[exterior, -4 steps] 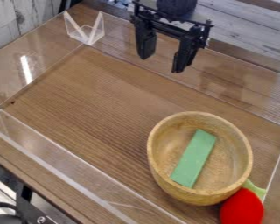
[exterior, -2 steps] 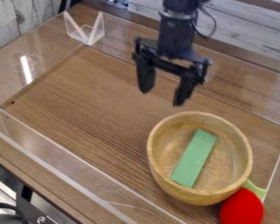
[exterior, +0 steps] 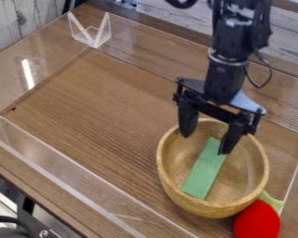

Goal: Remove the green block from the brown bowl and put it on the table

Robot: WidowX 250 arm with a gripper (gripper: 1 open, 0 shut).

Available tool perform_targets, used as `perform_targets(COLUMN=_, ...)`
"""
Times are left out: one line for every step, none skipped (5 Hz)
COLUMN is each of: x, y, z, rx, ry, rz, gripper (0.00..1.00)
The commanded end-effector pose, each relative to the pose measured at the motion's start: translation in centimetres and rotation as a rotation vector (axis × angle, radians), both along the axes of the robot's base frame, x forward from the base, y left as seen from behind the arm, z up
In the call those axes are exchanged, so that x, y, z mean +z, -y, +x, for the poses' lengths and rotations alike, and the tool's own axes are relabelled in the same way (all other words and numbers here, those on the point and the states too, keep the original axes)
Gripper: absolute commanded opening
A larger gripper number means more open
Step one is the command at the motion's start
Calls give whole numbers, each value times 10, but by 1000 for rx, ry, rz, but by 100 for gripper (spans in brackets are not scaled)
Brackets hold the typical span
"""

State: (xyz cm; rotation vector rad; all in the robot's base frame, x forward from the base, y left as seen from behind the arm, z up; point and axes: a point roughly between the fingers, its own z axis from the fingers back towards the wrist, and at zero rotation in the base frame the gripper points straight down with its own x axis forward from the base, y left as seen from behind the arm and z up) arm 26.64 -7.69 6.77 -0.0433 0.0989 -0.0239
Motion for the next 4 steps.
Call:
perform_targets(x=-6, y=2, z=1, rx=-34, ry=54, rz=-19, gripper=100)
perform_targets(x=-18, y=2, z=-1, rx=-62, ry=82, rz=-24, gripper=100)
perform_targets(x=-28, y=11, z=-3, rx=-60, ry=113, rz=-27, gripper=100)
perform_targets(x=-38, y=16, z=-2, rx=-52, ry=134, rz=-28, gripper=0)
